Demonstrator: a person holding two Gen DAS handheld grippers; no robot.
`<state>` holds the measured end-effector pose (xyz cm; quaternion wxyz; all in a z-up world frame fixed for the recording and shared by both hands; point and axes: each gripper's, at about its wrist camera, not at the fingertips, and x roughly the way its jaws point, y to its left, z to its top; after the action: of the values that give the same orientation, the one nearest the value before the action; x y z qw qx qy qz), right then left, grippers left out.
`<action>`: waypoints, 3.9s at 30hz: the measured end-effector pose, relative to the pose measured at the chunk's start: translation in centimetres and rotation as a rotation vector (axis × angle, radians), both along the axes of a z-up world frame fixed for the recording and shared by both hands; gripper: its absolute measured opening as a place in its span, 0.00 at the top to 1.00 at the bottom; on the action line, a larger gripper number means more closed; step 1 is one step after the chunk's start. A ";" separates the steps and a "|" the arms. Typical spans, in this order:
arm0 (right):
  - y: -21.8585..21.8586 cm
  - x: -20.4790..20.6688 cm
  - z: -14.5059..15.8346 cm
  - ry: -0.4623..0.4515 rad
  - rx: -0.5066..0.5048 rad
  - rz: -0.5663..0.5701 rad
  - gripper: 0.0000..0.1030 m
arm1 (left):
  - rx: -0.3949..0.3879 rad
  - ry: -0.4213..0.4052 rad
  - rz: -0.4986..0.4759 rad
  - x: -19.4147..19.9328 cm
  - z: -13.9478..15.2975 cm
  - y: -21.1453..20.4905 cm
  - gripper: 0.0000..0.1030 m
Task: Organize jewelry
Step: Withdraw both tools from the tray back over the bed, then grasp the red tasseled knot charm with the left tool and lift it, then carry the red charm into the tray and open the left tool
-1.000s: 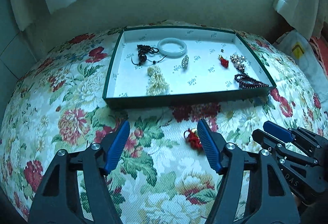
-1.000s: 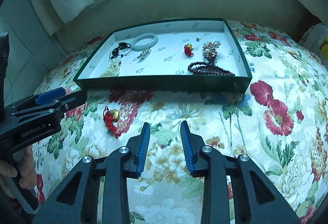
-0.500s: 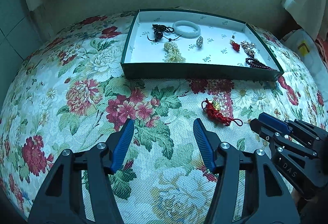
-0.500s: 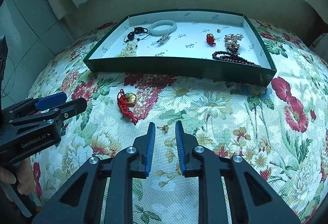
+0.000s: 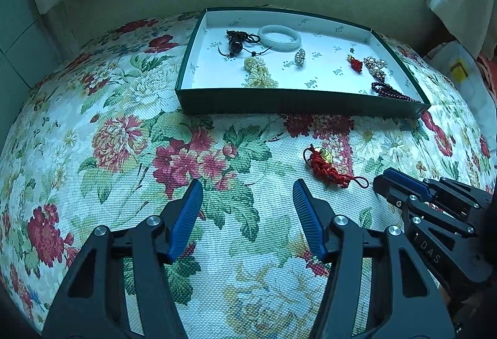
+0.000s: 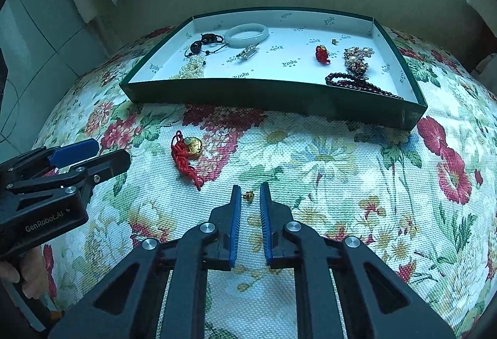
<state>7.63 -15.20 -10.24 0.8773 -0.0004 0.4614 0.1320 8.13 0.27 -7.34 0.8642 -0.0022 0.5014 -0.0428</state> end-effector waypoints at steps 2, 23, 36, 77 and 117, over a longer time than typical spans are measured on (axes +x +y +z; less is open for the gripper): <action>0.0 0.0 0.0 -0.003 -0.010 0.000 0.92 | -0.001 0.002 0.000 0.0 -0.1 0.0 0.42; -2.6 -0.1 0.8 -0.024 0.000 -0.055 0.94 | -0.040 0.010 -0.033 0.7 0.3 -2.1 0.42; -3.6 0.1 0.5 -0.002 0.043 -0.078 0.94 | -0.056 0.052 -0.097 2.6 -1.6 -5.3 0.59; -3.3 0.0 3.8 -0.065 0.074 -0.067 0.94 | -0.151 -0.075 -0.130 1.8 3.4 -4.3 0.90; -1.5 12.0 0.6 -0.052 0.054 -0.053 0.94 | -0.121 -0.056 -0.154 13.1 -1.3 -6.7 0.90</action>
<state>19.67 -16.66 -9.60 0.8918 0.0322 0.4346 0.1213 21.27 -6.45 -8.68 0.8703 -0.0149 0.4722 -0.1392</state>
